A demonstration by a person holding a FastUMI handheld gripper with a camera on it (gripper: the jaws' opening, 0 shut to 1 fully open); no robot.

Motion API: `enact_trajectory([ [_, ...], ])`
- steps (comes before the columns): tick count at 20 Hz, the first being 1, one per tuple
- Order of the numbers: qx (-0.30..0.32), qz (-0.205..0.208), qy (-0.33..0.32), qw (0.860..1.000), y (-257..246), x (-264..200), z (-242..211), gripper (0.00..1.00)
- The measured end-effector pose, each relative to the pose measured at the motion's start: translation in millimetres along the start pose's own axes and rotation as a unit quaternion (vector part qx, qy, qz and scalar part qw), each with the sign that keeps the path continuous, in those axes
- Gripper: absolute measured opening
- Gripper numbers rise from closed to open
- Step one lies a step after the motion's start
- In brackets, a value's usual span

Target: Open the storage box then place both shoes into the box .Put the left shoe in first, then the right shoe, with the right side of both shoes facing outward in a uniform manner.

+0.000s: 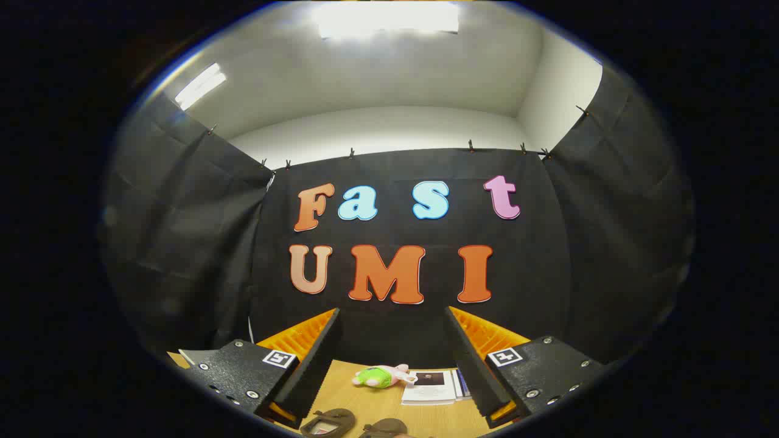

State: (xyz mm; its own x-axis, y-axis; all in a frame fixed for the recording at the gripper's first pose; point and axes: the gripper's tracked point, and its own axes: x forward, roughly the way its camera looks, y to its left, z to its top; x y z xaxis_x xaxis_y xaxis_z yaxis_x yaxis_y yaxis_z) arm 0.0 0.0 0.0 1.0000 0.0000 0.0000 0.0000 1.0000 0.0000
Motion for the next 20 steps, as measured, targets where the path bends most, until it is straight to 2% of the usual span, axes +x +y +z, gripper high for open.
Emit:
enact_trajectory([
  [9,0.002,0.005,0.003,1.000,2,-5,-2,0.99],
  [20,0.020,0.023,0.021,0.999,16,0,-28,0.99],
])
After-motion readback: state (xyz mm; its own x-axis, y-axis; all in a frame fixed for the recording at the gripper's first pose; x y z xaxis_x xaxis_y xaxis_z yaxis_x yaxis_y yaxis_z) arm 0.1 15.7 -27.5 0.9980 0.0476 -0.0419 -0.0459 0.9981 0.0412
